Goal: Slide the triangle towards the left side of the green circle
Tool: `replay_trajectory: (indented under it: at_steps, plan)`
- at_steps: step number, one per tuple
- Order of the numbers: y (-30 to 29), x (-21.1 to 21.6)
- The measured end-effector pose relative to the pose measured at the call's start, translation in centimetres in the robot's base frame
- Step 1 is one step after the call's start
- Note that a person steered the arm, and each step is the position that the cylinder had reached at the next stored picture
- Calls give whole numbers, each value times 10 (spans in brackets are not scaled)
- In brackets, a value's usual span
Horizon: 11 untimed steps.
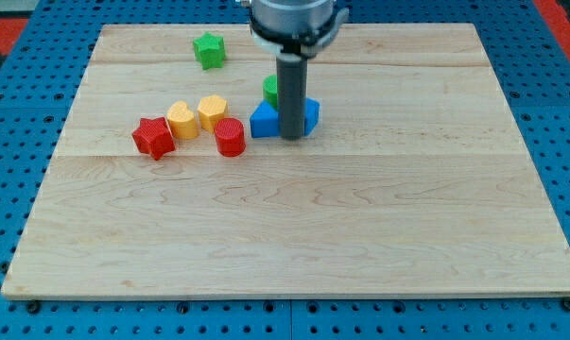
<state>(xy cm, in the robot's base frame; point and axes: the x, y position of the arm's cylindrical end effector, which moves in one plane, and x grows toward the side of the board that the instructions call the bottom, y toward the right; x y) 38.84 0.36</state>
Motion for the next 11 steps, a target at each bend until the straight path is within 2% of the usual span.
replay_trajectory:
  at_steps: [1,2,3,4,5,6,7,9,11]
  plan:
    - [8,-27]
    - [26,0]
    - [12,19]
    - [-32,-11]
    - [-32,-54]
    - [-93,-56]
    - [-53,-47]
    - [-139,-26]
    - [-171,-77]
